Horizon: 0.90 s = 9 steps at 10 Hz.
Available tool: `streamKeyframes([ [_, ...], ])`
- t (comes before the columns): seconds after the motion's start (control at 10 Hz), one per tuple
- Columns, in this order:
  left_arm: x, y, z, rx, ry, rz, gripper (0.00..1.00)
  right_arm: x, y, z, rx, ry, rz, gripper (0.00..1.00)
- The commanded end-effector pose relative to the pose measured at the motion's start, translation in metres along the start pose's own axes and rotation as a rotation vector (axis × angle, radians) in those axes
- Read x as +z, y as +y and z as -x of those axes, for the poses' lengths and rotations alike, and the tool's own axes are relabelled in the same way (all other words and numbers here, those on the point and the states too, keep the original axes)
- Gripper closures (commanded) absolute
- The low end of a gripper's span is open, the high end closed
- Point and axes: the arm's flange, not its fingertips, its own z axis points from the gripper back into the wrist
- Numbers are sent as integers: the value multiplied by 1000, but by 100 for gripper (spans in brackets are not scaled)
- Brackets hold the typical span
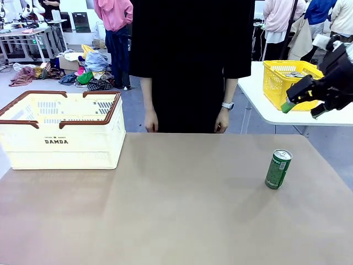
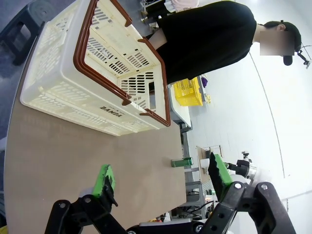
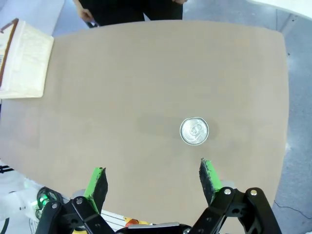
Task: Place the drinks into the Shopping basket.
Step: Pick up one drink and place it into the Shopping basket.
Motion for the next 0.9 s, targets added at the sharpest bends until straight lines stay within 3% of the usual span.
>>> streamKeyframes([
  [0.0, 2, -1, -1, -3, -8, 21, 0, -21, 19, -5, -32, 53, 154, 0],
  [0.5, 2, -1, -1, -3, -8, 21, 0, -93, -38, -29, -241, 262, 249, 0],
  [0.8, 2, -1, -1, -3, -8, 21, 0, -128, -57, -34, -290, 315, 226, 0],
])
